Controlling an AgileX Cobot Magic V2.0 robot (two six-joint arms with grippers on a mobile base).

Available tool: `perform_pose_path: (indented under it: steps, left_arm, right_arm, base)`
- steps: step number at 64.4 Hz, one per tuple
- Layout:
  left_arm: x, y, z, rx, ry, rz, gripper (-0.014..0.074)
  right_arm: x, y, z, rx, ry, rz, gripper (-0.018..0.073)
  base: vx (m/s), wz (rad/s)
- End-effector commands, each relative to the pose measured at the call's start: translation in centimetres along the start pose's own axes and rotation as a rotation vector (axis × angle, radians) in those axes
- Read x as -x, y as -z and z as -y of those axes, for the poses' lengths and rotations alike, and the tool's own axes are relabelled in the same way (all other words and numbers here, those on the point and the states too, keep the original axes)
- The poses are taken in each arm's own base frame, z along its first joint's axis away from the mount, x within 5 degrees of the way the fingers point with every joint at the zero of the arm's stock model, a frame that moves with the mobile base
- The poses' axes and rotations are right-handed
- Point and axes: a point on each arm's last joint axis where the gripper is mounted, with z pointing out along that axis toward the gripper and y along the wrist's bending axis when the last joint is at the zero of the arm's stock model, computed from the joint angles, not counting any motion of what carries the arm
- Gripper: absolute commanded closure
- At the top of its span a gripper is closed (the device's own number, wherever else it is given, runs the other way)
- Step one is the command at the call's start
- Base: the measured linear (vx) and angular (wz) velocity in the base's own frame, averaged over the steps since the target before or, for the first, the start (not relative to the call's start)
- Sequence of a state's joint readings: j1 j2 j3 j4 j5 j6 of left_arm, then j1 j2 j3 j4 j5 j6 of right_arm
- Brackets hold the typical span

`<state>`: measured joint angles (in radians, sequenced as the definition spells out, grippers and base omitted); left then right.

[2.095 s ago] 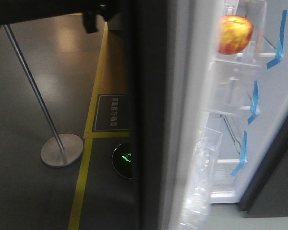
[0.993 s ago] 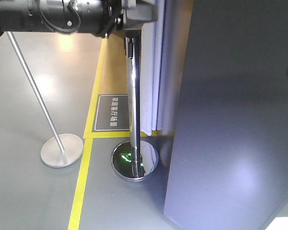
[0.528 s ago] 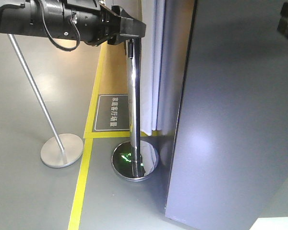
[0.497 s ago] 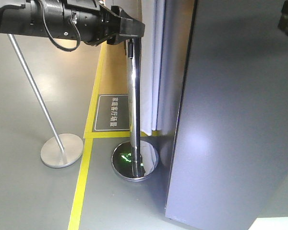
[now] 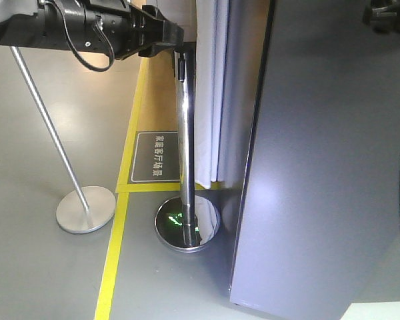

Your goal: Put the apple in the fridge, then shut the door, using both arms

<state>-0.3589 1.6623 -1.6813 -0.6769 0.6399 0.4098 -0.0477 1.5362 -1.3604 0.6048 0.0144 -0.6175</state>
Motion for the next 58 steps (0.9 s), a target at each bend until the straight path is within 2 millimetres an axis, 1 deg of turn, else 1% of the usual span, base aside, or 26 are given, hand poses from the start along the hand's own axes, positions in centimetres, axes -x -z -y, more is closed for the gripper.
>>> perform_pose_path:
  steps: [1, 16, 26, 36, 43, 48, 54, 58]
  left_arm:
    - [2.5, 2.5, 1.0, 0.008, 0.017, 0.143, 0.0261]
    - [2.6, 2.7, 0.4, 0.025, 0.023, 0.147, 0.0261]
    - [2.6, 2.7, 0.2, 0.03, 0.024, 0.148, 0.0261]
    - [2.6, 2.8, 0.2, 0.032, 0.024, 0.154, 0.0261]
    - [2.7, 2.8, 0.1, 0.034, 0.024, 0.157, 0.0261]
    - [2.7, 2.8, 0.1, 0.034, 0.024, 0.159, 0.0261]
    - [2.7, 2.8, 0.1, 0.037, 0.023, 0.165, 0.0262]
    - [2.8, 2.8, 0.1, 0.038, 0.023, 0.17, 0.0262]
  right_arm:
    - [2.3, -0.6, 1.0, -0.056, 0.013, 0.109, 0.0006]
    - [2.5, -3.1, 1.6, -0.046, 0.013, 0.088, 0.0008]
    - [2.2, -4.5, 2.3, -0.018, 0.013, 0.031, 0.0008]
    - [2.2, -5.5, 2.8, 0.011, 0.018, -0.016, 0.0013]
    - [2.9, -5.2, 2.7, 0.023, 0.029, -0.011, 0.0025]
    - [3.8, -4.3, 2.3, 0.045, 0.036, -0.008, 0.0042]
    - [5.2, -2.8, 1.5, 0.09, 0.048, -0.013, 0.0077]
    - [6.2, -1.3, 0.5, 0.137, 0.067, -0.023, 0.0121]
  base:
    - [0.0, 0.0]
    - [0.0, 0.0]
    - [0.0, 0.0]
    - [0.0, 0.0]
    - [0.0, 0.0]
    - [0.0, 0.0]
    - [0.0, 0.0]
    - [0.0, 0.0]
